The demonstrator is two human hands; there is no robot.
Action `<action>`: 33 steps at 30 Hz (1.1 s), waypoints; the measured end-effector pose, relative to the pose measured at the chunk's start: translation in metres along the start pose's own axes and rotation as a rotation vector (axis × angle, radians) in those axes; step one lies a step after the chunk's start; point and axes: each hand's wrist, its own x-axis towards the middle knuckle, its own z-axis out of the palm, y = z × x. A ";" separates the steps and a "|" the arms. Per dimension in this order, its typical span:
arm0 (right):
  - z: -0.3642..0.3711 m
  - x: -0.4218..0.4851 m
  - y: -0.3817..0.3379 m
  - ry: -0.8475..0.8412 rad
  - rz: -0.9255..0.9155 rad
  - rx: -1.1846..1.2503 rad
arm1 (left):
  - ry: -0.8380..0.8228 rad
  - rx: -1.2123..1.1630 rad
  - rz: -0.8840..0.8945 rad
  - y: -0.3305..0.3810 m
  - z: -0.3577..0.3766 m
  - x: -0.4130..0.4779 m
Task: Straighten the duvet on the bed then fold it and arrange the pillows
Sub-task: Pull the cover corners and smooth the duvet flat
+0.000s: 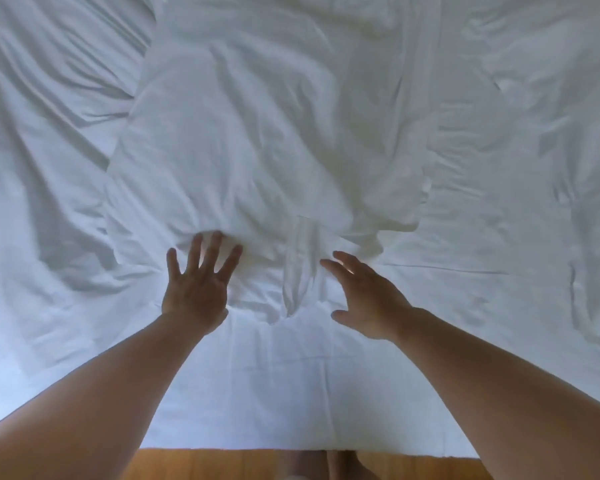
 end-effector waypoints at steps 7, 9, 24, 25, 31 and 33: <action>0.047 0.106 -0.015 0.105 -0.100 -0.203 | 0.262 -0.068 0.002 -0.008 0.031 0.069; 0.052 0.117 -0.011 0.228 -0.061 -0.272 | 0.368 -0.116 -0.037 -0.003 0.025 0.081; -0.043 -0.022 0.056 0.399 -0.309 0.353 | 0.175 -1.025 0.136 0.153 -0.127 -0.006; -0.048 -0.033 0.068 0.403 -0.285 0.331 | 0.150 -1.060 0.152 0.165 -0.131 -0.010; -0.051 -0.113 0.132 0.337 -0.108 0.200 | 0.326 -0.642 0.411 0.169 -0.102 -0.019; -0.050 -0.140 0.144 0.320 -0.074 0.222 | 0.448 -0.323 0.349 0.154 -0.084 -0.012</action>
